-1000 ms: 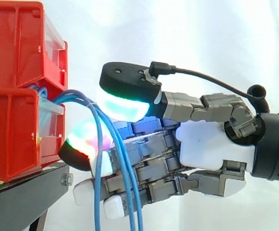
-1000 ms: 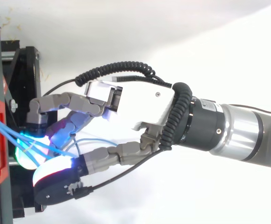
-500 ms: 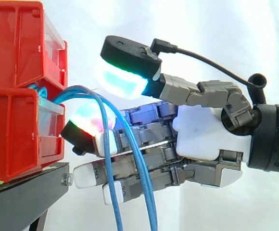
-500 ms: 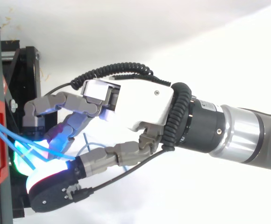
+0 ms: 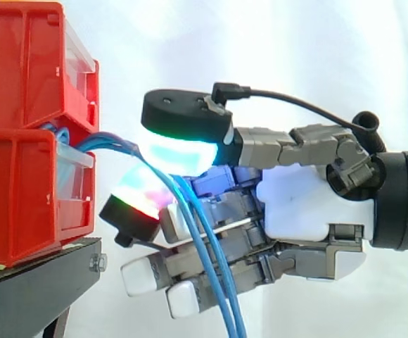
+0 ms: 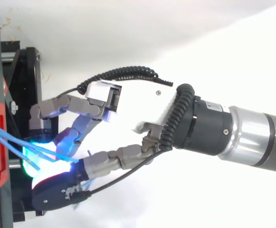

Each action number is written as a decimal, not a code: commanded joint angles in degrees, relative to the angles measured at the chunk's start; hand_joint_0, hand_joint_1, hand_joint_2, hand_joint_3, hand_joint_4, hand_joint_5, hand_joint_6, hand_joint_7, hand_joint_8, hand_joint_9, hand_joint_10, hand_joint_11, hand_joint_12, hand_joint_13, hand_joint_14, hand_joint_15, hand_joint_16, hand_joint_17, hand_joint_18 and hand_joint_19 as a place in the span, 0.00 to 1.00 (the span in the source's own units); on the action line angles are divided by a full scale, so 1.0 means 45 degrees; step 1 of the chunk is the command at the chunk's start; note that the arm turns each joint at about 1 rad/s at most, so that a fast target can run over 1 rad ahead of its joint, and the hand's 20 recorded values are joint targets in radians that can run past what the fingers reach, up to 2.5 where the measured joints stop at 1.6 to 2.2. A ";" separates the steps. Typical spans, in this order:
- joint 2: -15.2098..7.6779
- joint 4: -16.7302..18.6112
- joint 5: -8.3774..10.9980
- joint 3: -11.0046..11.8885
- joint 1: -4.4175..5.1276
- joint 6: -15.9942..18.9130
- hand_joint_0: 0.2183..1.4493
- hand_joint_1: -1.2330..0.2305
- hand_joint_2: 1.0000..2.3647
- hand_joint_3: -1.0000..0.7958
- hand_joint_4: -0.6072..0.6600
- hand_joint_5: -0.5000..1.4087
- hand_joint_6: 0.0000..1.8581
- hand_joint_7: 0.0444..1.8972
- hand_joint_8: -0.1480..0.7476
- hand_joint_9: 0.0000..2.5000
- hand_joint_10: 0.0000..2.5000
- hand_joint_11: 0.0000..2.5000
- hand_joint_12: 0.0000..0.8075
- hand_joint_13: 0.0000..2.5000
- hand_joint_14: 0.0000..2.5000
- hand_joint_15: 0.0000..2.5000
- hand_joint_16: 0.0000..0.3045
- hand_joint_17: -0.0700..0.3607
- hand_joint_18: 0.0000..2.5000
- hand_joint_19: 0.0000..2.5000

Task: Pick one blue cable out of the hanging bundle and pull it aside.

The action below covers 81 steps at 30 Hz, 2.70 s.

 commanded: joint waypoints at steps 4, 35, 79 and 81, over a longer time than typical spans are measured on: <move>0.0134 -0.0638 -0.0045 0.0008 -0.0053 0.0353 0.45 0.20 0.00 0.28 0.72 0.18 0.48 0.82 0.59 0.40 0.01 0.31 0.53 0.36 0.01 0.17 0.18 0.45 0.36 0.21; 0.0564 -0.2279 -0.0064 0.0457 -0.0345 0.0392 0.45 0.22 0.00 0.32 0.68 0.18 0.49 0.84 0.56 0.40 0.01 0.29 0.52 0.37 0.01 0.19 0.18 0.45 0.37 0.23; 0.1169 -0.3588 -0.0182 0.0496 -0.0775 0.0138 0.29 0.53 0.02 0.44 0.77 0.18 0.47 0.76 0.59 0.41 0.01 0.29 0.56 0.36 0.01 0.20 0.20 0.47 0.35 0.28; 0.1169 -0.3588 -0.0182 0.0555 -0.0775 0.0138 0.27 0.50 0.02 0.49 0.77 0.18 0.47 0.77 0.60 0.40 0.01 0.30 0.57 0.36 0.01 0.20 0.20 0.48 0.35 0.28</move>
